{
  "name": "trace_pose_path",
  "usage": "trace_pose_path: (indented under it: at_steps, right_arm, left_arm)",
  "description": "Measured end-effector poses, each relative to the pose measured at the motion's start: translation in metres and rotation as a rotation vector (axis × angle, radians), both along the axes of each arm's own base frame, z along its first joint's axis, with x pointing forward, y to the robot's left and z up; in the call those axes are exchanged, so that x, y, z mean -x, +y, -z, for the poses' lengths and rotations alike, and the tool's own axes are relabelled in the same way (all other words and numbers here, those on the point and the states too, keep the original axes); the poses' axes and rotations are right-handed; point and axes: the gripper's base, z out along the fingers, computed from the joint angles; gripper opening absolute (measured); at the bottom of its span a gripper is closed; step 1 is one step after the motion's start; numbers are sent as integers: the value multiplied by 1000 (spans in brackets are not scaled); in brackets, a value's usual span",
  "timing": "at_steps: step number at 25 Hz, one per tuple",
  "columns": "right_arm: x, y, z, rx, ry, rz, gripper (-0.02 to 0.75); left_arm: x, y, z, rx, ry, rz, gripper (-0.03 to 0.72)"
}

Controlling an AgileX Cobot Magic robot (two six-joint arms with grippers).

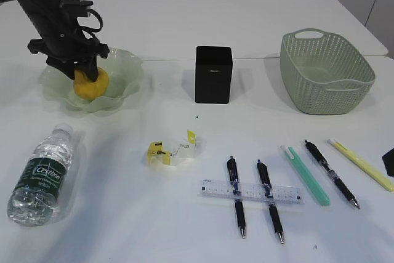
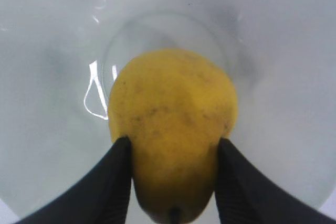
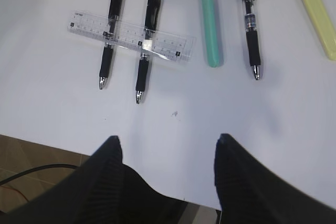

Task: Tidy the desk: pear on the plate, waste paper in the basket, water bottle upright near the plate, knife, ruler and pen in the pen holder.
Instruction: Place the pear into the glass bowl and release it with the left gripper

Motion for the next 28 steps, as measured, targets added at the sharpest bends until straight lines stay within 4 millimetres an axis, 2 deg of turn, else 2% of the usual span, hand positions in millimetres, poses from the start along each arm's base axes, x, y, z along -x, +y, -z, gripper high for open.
trace_pose_path:
  at_steps: [10, 19, 22, 28]
  right_arm:
    - [0, 0, 0, 0, 0, 0, 413]
    - [0, 0, 0, 2, 0, 0, 413]
    - [0, 0, 0, 2, 0, 0, 413]
    - [0, 0, 0, 2, 0, 0, 413]
  left_arm:
    - [0, 0, 1, -5, -2, 16, 323]
    - [-2, 0, 13, -10, 22, 18, 342]
    - [-2, 1, 13, -10, 22, 17, 375]
    - [-2, 2, 13, -10, 22, 15, 527]
